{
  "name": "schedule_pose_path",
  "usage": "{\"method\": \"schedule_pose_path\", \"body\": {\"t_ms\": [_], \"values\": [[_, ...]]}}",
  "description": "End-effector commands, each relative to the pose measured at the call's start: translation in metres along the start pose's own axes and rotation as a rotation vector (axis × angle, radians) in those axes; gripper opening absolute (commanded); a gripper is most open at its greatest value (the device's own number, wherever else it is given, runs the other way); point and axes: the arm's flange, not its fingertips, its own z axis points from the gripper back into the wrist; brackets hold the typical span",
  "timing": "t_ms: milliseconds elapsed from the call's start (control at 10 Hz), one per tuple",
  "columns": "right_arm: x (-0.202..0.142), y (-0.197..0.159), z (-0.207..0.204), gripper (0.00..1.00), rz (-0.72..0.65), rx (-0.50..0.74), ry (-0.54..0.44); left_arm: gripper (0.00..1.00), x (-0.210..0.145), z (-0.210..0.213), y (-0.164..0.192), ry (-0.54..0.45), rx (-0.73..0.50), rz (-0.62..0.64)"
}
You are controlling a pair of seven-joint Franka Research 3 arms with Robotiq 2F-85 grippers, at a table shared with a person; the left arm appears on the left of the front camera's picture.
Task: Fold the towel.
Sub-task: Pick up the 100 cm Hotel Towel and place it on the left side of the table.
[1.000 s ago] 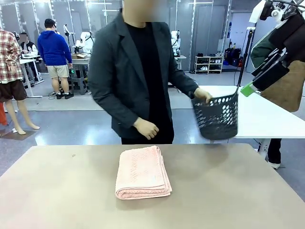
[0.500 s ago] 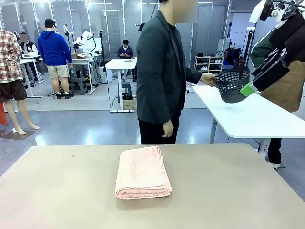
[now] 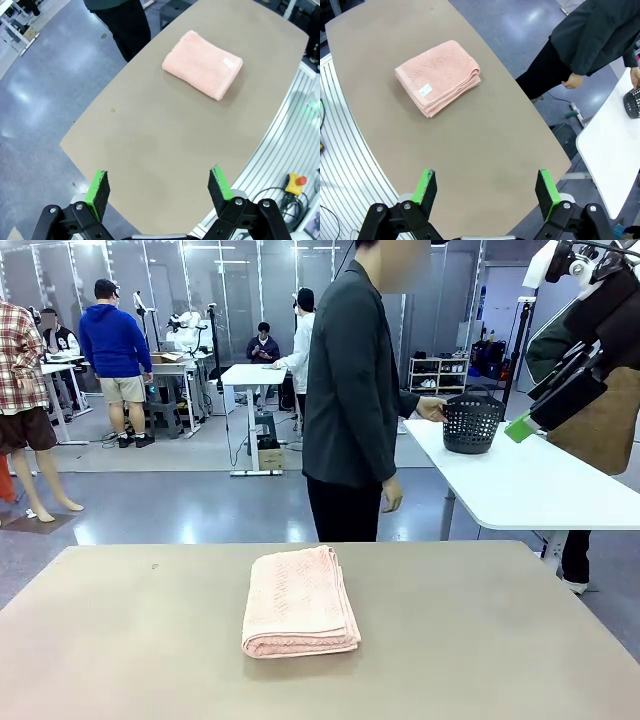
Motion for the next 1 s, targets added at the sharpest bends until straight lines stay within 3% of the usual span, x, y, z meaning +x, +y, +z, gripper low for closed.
{"method": "schedule_pose_path", "body": {"t_ms": [0, 200, 300, 600, 900], "values": [[-0.001, 0.001, 0.0, 1.0, -0.019, -0.008, 0.002, 1.0, 0.0, 0.001, -0.002, 0.006, 0.012, 0.019], [-0.001, 0.001, 0.0, 1.0, -0.019, -0.008, 0.002, 1.0, 0.0, 0.0, 0.0, 0.0, 0.0, 0.0], [-0.001, 0.001, 0.0, 1.0, -0.019, -0.008, 0.002, 1.0, 0.0, -0.015, 0.001, -0.03, -0.077, 0.033], [-0.001, 0.001, 0.0, 1.0, -0.019, -0.008, 0.002, 1.0, -0.003, -0.092, -0.003, -0.122, -0.24, 0.254], [-0.001, 0.001, 0.0, 1.0, -0.019, -0.008, 0.002, 1.0, -0.014, -0.171, -0.017, -0.111, -0.27, 0.429]]}}
